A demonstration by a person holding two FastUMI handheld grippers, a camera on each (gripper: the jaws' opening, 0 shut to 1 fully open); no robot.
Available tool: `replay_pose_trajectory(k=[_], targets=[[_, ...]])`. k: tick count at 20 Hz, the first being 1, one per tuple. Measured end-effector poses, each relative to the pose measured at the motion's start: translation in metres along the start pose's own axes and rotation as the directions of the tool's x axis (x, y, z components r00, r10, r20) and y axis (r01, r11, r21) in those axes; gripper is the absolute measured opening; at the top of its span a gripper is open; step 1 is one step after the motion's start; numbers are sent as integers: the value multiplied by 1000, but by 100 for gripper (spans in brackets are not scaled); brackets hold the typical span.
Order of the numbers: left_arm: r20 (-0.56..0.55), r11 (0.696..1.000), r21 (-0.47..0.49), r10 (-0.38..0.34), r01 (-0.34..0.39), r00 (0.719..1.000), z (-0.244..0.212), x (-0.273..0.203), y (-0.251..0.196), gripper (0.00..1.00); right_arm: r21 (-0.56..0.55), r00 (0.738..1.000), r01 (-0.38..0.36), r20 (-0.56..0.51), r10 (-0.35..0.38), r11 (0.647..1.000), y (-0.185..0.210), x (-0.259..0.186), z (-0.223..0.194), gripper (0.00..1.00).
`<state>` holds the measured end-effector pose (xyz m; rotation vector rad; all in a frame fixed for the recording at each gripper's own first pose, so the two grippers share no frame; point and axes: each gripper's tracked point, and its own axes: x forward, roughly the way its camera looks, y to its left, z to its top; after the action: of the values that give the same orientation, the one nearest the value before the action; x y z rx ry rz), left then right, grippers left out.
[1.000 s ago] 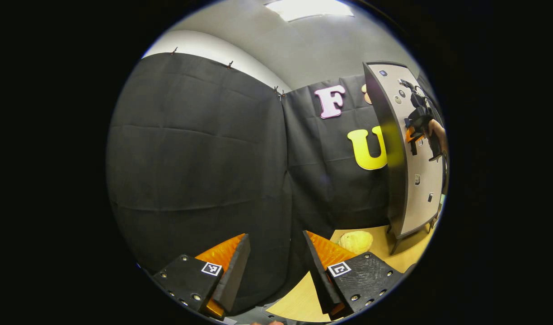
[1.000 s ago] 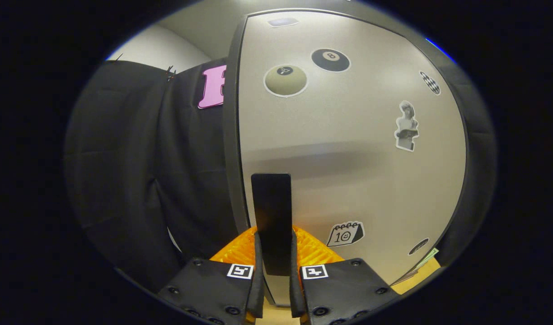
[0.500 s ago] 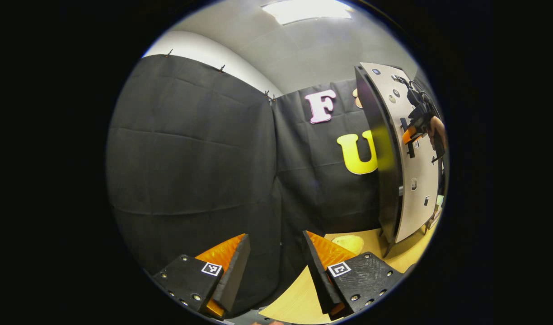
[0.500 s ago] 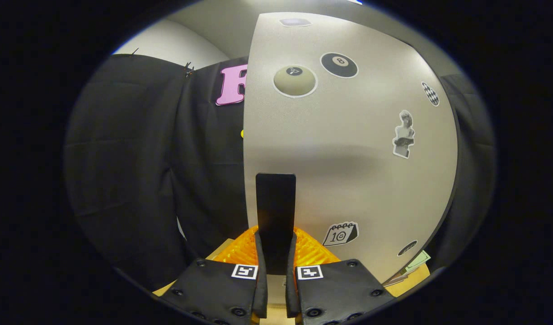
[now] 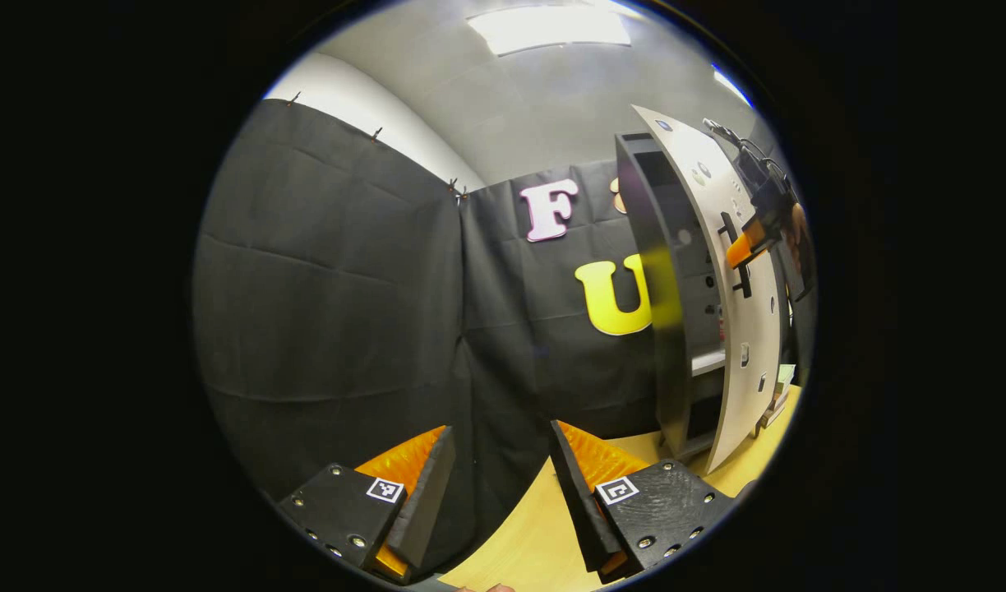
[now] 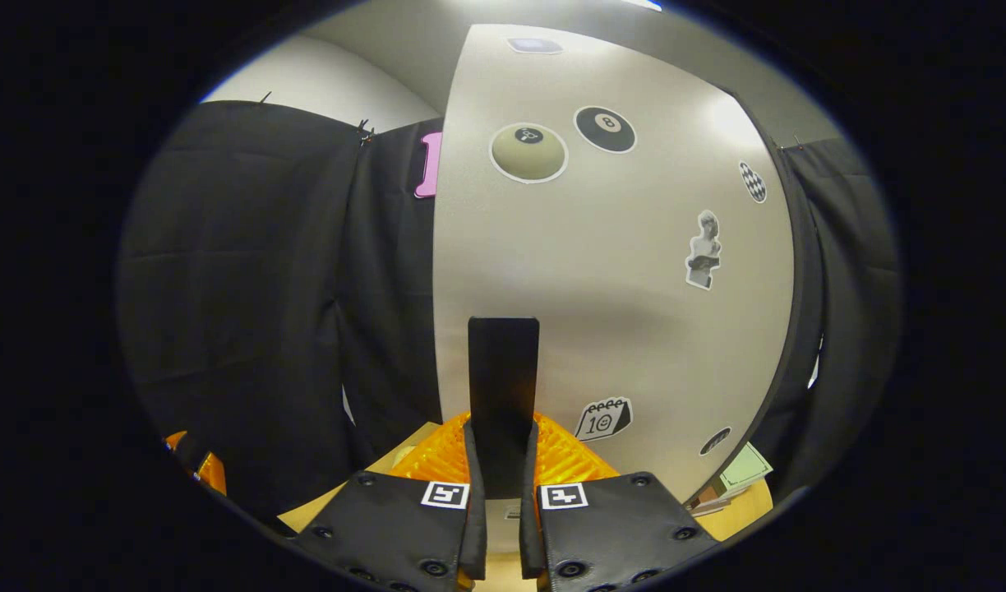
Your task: Open the cabinet door with the right hand, grasp the bottle in the cabinet with the left hand and place it on the coaster, then close the cabinet door with the right hand.
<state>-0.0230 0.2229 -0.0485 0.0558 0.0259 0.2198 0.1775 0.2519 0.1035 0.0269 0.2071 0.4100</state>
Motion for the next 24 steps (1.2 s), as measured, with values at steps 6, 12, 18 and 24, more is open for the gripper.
replay_pose_trajectory(k=[6, 12, 18, 24], targets=[[20, 997, -19, -75, 75, 997, 12, 5, -59, 67, 14, 998, -57, 9, 57, 998, -8, -12, -1, 17], [5, 992, -32, -119, 119, 993, 18, -11, -118, 67, 21, 993, -117, -1, 117, 993, -17, -20, -3, 17], [21, 987, -32, -157, 158, 987, 34, -29, -170, 67, 9, 989, -150, -3, 150, 989, -27, -31, -4, 17], [24, 979, -17, -205, 205, 979, 45, -50, -215, 67, 8, 988, -151, 3, 151, 988, -36, -41, -6, 17]])
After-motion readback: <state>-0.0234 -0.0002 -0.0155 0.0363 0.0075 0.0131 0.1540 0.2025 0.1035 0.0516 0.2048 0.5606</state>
